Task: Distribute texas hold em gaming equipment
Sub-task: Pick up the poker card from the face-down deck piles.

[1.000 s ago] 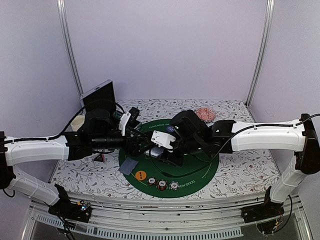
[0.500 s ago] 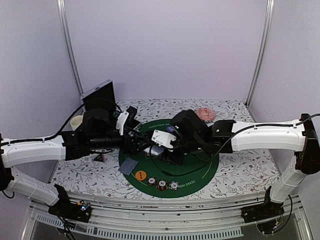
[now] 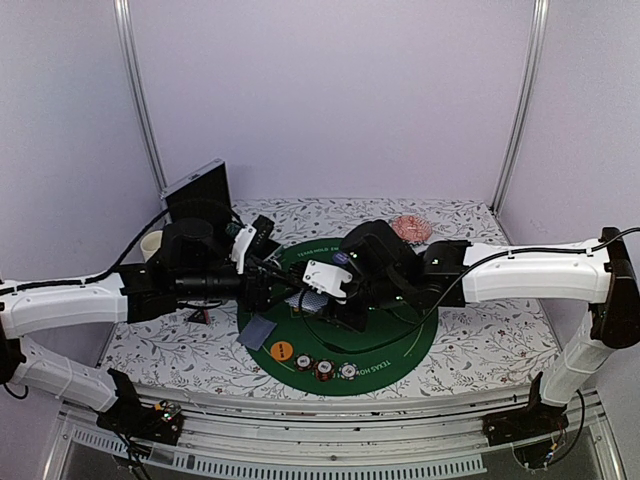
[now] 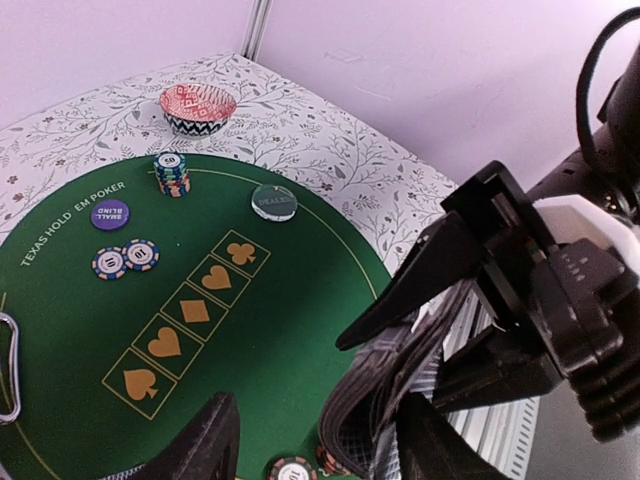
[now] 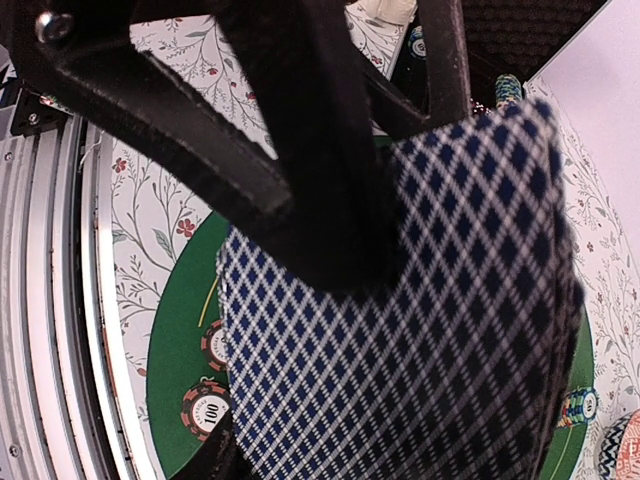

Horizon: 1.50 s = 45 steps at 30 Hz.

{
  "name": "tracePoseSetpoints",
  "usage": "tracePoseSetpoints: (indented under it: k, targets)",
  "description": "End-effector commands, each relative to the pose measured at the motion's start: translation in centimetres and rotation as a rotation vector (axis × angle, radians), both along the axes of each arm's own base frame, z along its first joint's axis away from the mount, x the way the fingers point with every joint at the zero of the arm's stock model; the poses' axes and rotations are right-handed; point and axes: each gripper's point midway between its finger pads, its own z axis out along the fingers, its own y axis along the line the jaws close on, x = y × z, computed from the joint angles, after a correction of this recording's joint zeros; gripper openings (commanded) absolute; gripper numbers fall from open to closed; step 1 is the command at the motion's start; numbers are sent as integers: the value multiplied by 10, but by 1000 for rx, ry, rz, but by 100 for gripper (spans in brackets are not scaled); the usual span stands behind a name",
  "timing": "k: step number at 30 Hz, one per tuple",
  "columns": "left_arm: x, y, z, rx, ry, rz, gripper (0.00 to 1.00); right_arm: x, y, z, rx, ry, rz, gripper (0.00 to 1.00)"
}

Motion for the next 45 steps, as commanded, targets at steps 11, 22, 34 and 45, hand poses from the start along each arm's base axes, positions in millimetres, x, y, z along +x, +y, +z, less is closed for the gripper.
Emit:
tracePoseSetpoints:
  k: [11,22,34,45]
  targets:
    - [-1,14,3,26,-35,40,48,0,-3,11,20,-26,-11,44]
    - [-12,3,3,-11,-1,-43,27,0,-3,11,20,-26,-10,44]
    - [-27,-4,7,-33,26,-134,0,2,-6,11,17,-33,-20,44]
    - [-28,5,19,-52,-16,-108,0,5,-17,7,10,-28,-49,44]
